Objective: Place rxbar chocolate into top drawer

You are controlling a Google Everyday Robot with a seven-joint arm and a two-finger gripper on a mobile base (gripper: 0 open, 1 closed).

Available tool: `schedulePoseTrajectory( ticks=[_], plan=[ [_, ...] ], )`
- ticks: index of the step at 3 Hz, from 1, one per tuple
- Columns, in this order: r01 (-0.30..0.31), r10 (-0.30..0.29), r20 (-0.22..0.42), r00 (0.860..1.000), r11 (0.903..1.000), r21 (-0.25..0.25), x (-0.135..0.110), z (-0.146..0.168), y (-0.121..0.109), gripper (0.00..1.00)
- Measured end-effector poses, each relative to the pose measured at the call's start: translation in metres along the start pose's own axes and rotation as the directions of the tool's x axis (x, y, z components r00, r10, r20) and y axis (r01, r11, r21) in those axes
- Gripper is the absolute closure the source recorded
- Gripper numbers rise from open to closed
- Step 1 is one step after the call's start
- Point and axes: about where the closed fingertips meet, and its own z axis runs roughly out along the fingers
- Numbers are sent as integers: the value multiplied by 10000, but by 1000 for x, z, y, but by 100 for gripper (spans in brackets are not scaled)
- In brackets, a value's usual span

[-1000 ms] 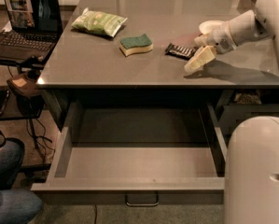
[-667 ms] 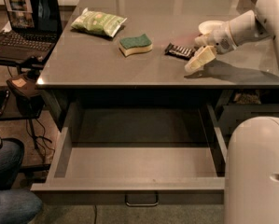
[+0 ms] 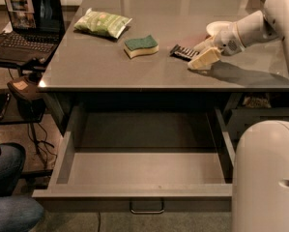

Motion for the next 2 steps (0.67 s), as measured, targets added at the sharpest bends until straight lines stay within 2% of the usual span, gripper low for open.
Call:
schedulePoseTrajectory(
  ticks=[2],
  plan=[
    [0, 0, 0, 10000, 10000, 0, 0, 0, 0, 88]
  ],
)
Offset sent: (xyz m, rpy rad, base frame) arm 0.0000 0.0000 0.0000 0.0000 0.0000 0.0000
